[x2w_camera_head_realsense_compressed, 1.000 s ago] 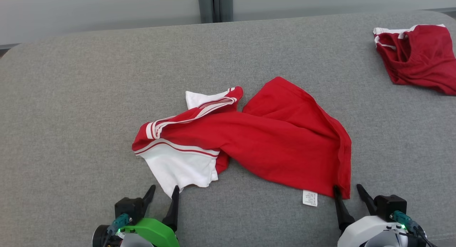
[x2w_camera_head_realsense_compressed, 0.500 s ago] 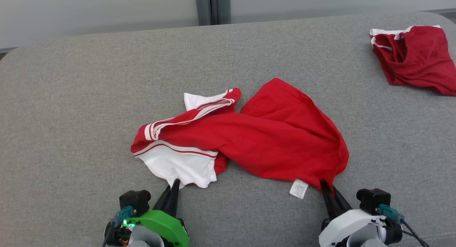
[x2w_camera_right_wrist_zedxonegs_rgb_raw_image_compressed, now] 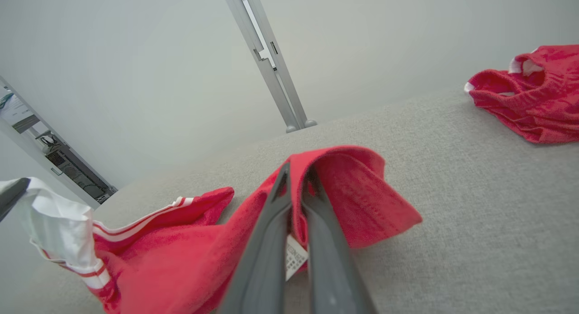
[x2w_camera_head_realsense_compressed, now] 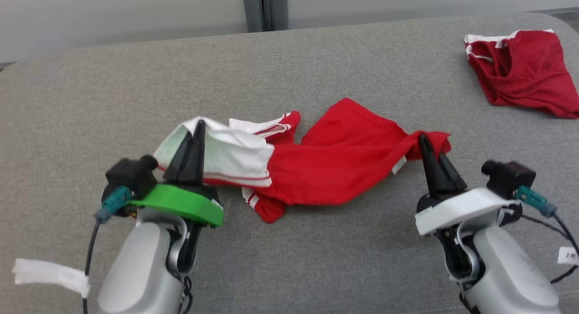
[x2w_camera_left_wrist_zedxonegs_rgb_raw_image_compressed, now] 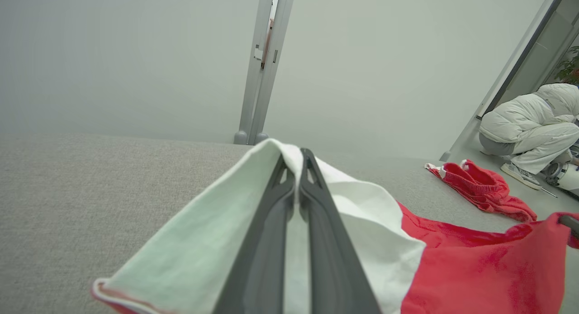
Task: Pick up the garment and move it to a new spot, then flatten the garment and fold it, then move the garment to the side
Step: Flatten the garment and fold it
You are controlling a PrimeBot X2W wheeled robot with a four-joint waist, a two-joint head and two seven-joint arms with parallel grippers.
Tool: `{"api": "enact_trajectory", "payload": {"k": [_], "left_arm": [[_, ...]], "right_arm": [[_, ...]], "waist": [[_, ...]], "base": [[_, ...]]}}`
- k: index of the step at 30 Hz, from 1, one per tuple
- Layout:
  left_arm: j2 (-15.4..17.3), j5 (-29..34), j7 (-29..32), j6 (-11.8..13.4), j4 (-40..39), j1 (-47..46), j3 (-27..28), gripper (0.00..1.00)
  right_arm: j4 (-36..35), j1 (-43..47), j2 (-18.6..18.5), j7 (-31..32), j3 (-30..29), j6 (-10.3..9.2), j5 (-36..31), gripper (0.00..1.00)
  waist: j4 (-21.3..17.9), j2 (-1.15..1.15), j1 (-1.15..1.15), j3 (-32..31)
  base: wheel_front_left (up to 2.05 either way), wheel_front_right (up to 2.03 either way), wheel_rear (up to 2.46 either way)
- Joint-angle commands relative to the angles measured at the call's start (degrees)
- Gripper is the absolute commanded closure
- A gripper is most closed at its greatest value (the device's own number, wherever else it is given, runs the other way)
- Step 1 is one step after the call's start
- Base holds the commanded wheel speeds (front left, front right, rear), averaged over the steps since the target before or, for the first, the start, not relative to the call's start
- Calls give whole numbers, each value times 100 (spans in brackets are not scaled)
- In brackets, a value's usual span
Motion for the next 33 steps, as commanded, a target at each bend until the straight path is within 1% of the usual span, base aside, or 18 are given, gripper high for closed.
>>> {"api": "enact_trajectory", "payload": {"k": [1,4,6,9,11,13,17,21,24,26,30,33], "left_arm": [[134,-122,2,-16,-24,-380,-54,100],[355,-200,6,-16,86,-1155,-310,100],[508,-361,76,-16,241,-1811,-401,100],[712,-547,269,-16,565,-2956,-490,100],[770,-751,431,-16,830,-3737,-476,100],[878,-823,556,-16,1106,-4570,-430,100],[901,-803,652,-16,1650,-6078,-499,100],[790,-878,480,-16,2154,-7291,-429,100],[727,-831,394,-16,2460,-7869,-496,100],[680,-813,335,-16,2641,-8237,-551,100],[662,-748,325,-16,2849,-8711,-853,100],[639,-921,218,-17,2951,-8878,-905,100]], "right_arm": [[-9,-316,-97,-2,30,2,171,100],[129,-1034,-266,68,140,2,464,100],[284,-1644,-331,247,143,2,725,100],[605,-2732,-389,546,82,2,1132,100],[887,-3534,-404,753,-5,2,1370,100],[1262,-4375,-463,1034,2,2,1464,100],[2004,-5928,-385,1301,-244,2,1695,100],[2649,-7105,-276,1334,-430,2,1893,100],[3029,-7721,-316,1270,-486,2,1961,100],[3233,-8039,-313,1249,-412,2,1962,100],[3395,-8435,-428,1255,-209,2,2006,100],[3470,-8550,-480,1204,-57,2,2086,100]], "waist": [[-41,0,0,111],[-84,0,0,370],[-110,0,0,606],[-139,0,0,1067],[-149,0,0,1380],[-165,0,0,1690],[-150,0,0,2168],[-134,0,0,2363],[-110,0,0,2391],[-90,0,0,2399],[-35,0,0,2439],[-4,0,0,2483]], "base": [[0,0,0],[0,0,0],[0,0,0],[0,0,0],[0,0,0],[0,0,0],[0,0,0],[0,0,0],[0,0,0],[0,0,0],[0,0,0],[0,0,0]]}}
